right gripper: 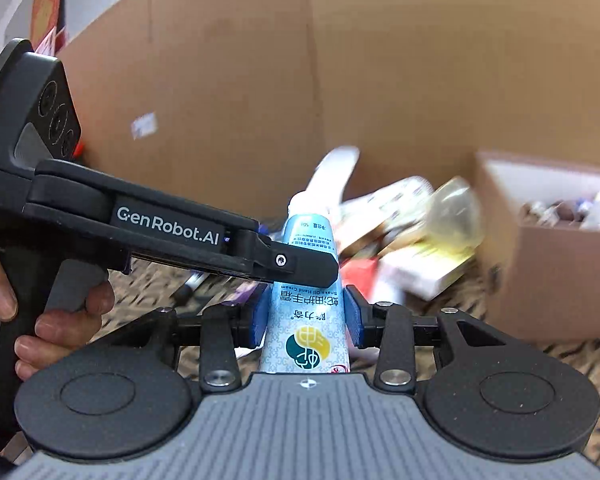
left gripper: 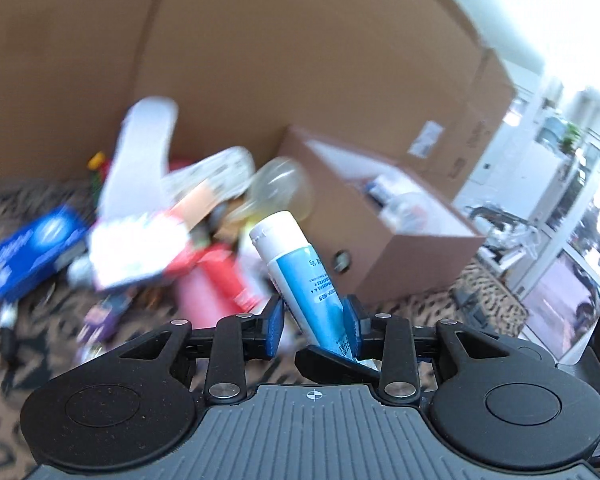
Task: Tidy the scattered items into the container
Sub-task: 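Lift the tube with the right gripper and carry it over the box, then open the right gripper to drop the tube into the box, then move the right tool back to the pile toward the purple keychain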
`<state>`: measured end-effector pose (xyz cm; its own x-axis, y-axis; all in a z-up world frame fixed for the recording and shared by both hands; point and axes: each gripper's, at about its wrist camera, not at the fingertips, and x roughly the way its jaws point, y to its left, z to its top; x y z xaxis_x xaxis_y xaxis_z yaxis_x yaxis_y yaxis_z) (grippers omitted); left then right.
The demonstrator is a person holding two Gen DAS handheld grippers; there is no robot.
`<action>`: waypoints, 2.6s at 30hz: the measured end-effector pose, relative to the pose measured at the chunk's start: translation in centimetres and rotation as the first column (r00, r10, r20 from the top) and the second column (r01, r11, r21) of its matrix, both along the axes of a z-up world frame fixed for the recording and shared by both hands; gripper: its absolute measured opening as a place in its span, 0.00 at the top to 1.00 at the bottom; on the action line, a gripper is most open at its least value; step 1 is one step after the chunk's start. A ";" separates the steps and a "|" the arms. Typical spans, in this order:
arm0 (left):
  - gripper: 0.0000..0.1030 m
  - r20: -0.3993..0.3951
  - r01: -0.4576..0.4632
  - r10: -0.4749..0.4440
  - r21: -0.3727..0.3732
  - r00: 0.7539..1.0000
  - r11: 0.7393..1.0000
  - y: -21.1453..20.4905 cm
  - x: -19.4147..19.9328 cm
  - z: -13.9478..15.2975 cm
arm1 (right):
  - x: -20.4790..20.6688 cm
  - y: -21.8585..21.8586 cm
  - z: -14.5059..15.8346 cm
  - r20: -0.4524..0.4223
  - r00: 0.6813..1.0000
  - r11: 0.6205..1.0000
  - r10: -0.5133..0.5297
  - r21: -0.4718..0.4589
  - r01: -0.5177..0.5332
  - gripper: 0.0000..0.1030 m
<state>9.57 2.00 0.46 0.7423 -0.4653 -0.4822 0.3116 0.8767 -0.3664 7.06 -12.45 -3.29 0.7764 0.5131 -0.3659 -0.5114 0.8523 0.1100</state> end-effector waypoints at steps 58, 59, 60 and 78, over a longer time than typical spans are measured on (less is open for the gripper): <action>0.00 0.117 0.159 -0.164 0.051 0.979 0.986 -11.9 18.9 2.9 | 15.3 -13.5 1.6 0.035 0.945 0.944 -0.324 0.082 0.321 0.13; 0.00 0.114 0.158 -0.163 0.053 0.980 0.986 -11.9 18.9 2.9 | 15.2 -13.4 1.6 0.033 0.945 0.943 -0.325 0.084 0.321 0.12; 0.00 0.110 0.155 -0.160 0.053 0.981 0.986 -11.7 18.8 2.8 | 15.1 -13.3 1.6 0.033 0.945 0.943 -0.325 0.084 0.322 0.10; 0.00 0.205 -0.026 0.014 0.056 0.979 0.998 -1.7 8.5 4.2 | 9.3 -10.2 3.4 0.142 0.955 0.966 -0.260 0.046 0.256 0.01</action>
<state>18.07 0.28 4.66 0.8369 -0.4253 -0.3445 0.3570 0.9013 -0.2453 16.32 -22.63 0.15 0.9275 0.2963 -0.2279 -0.2865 0.9551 0.0757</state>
